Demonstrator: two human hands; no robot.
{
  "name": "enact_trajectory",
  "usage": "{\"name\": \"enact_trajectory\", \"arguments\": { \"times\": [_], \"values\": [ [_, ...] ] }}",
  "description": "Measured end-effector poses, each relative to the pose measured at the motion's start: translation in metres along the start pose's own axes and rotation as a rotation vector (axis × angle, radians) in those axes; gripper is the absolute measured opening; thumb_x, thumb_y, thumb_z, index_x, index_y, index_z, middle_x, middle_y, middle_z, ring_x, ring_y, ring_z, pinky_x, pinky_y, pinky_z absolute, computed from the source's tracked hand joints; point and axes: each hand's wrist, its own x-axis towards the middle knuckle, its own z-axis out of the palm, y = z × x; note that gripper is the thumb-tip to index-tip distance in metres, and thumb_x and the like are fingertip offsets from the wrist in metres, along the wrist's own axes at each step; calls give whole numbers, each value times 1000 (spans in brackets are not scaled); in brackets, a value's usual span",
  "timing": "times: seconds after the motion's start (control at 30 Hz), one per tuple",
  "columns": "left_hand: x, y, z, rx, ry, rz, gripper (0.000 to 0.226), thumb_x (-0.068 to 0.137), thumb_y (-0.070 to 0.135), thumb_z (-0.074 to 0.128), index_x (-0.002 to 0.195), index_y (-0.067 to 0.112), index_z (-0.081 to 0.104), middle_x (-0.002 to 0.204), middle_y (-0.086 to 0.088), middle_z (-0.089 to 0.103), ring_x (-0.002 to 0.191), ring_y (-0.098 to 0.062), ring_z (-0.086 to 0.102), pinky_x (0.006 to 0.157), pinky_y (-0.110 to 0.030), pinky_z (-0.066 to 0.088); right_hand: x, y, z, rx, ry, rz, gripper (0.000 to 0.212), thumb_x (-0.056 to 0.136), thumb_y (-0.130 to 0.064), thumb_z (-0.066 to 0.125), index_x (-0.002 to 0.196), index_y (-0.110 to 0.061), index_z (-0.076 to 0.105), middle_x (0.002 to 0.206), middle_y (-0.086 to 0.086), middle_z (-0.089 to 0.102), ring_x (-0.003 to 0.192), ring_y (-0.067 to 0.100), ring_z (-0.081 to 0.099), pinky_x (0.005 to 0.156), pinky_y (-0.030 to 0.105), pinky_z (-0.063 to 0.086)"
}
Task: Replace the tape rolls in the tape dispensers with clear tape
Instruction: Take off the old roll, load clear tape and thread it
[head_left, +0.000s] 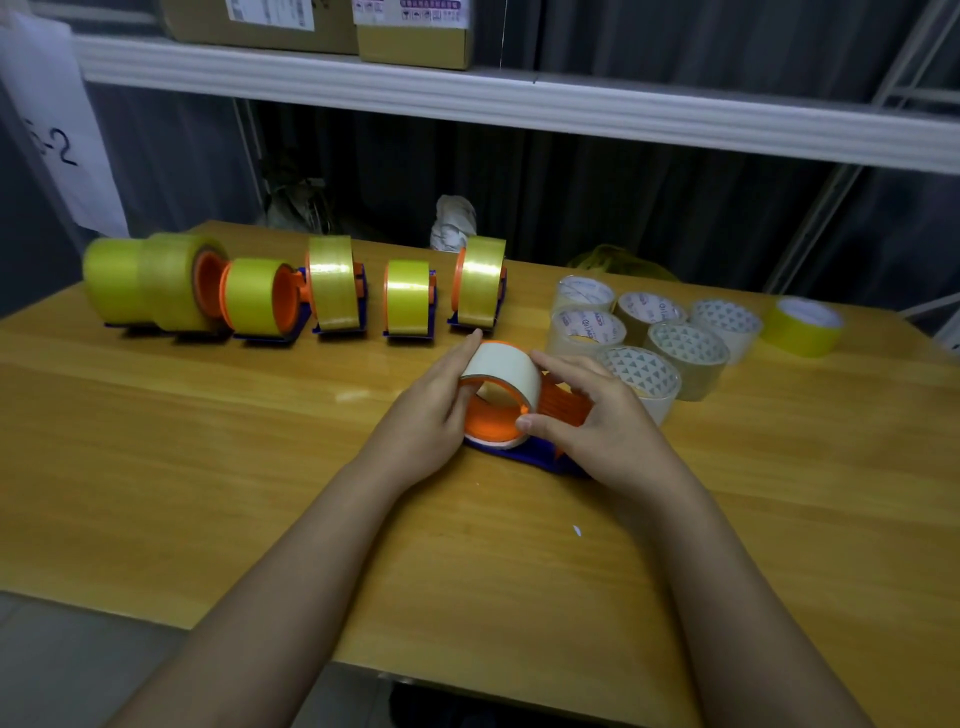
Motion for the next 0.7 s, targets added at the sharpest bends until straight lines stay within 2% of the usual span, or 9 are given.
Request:
{"name": "enact_trajectory", "arguments": {
  "times": [0.33,0.57,0.7],
  "values": [
    [-1,3,-2,129,18,50,58,100,11,41,151,25,17,156,0,26,142,-16,27,107,-20,24,-2,-1,1,-5,50,3,66,77,-34,79,136,-33,50,127,-18,46,115,2,38,97,25,35],
    [-3,7,-2,169,47,67,59,98,8,42,151,22,19,155,-2,28,140,-18,31,108,-27,31,-2,2,1,19,61,-6,58,76,-34,80,128,-36,54,124,-15,50,109,0,41,89,24,36],
    [-3,7,-1,185,71,75,59,98,8,43,150,23,20,154,-2,30,139,-19,32,107,-29,33,-1,3,1,34,63,-7,58,76,-33,80,128,-33,55,125,-14,51,110,1,43,92,25,38]
  ]
}}
